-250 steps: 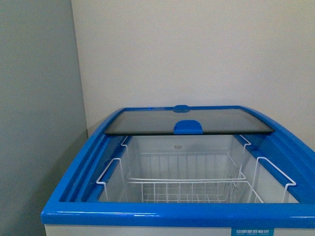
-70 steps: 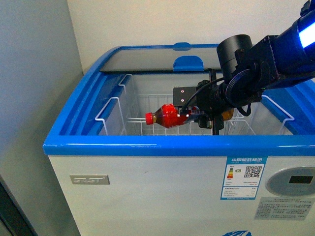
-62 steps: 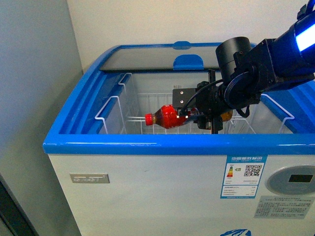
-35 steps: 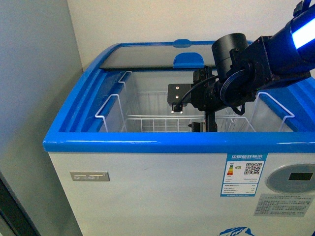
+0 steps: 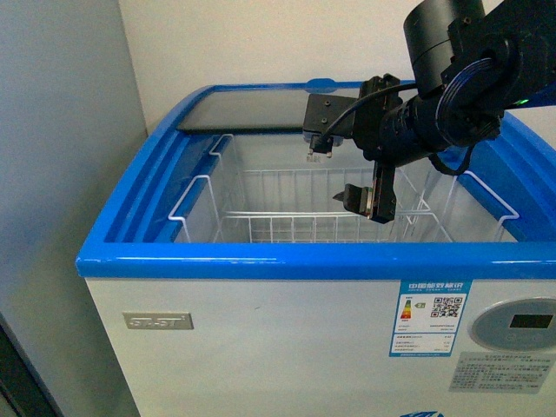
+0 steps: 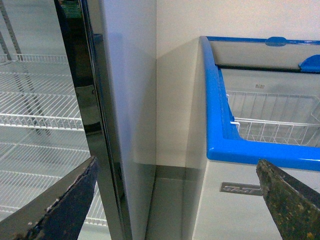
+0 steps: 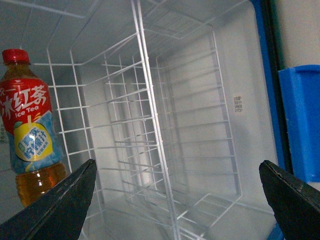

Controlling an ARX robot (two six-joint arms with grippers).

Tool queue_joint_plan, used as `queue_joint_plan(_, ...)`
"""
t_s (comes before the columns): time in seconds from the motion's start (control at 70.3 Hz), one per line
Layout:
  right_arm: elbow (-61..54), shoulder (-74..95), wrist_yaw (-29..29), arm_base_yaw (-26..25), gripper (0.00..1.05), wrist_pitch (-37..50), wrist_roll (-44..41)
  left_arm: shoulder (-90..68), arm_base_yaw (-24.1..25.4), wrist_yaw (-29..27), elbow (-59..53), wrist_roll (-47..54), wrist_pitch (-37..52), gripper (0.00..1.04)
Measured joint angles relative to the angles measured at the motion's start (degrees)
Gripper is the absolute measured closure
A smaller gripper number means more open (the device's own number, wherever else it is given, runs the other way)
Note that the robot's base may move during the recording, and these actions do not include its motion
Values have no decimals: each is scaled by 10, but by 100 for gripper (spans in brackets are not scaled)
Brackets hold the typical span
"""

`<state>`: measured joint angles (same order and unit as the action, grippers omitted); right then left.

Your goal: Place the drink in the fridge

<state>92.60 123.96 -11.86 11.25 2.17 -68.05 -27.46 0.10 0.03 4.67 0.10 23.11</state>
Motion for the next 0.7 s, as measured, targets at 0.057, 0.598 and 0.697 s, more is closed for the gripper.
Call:
queue_joint_plan(0.057,-24,-22,2,-3,7,23,20,0,0,0,0,0,0,8)
queue_joint_plan(0.598,-384,-399,217,-6,7,284,479,0,0,0,0,0,0,8)
queue_joint_plan(0.697,-459,-501,246,16,7,276,524,0,0,0,0,0,0,8)
